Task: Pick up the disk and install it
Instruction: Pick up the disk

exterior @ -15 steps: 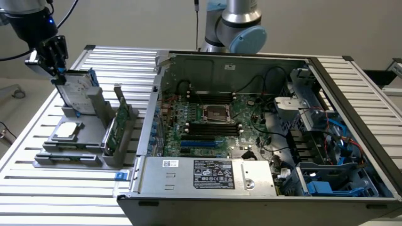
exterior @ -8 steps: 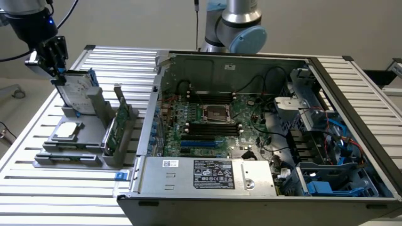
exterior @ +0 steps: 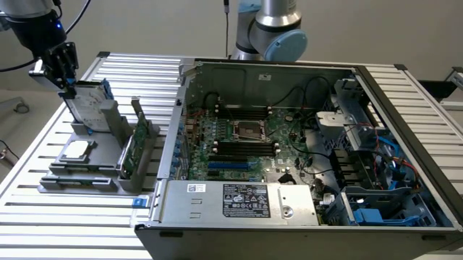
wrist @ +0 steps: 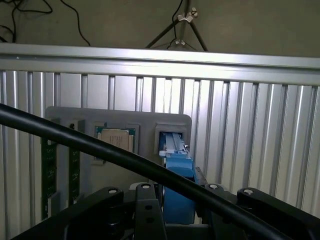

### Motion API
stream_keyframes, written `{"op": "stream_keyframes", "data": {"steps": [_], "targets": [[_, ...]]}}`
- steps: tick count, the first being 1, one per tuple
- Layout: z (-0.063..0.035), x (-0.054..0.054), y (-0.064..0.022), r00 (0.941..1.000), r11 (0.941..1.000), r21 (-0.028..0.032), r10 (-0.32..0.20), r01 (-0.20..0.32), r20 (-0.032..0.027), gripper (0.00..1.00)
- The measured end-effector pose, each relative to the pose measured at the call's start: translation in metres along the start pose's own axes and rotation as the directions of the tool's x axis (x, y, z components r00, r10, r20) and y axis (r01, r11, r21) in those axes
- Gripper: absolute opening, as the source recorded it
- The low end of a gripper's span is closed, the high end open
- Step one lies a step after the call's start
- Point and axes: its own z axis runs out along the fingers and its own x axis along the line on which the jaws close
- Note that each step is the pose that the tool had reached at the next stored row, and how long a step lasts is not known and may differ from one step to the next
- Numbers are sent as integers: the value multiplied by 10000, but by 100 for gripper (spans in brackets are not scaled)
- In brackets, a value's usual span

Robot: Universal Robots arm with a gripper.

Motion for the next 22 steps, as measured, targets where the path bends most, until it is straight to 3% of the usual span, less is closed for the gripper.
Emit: {"op": "stream_keyframes", "data": {"steps": [3,22], "targets": [[3,1,-1,10000,10000,-2,0,0,0,33],[-9,7,-3,10000,10000,2,0,0,1,33]]}}
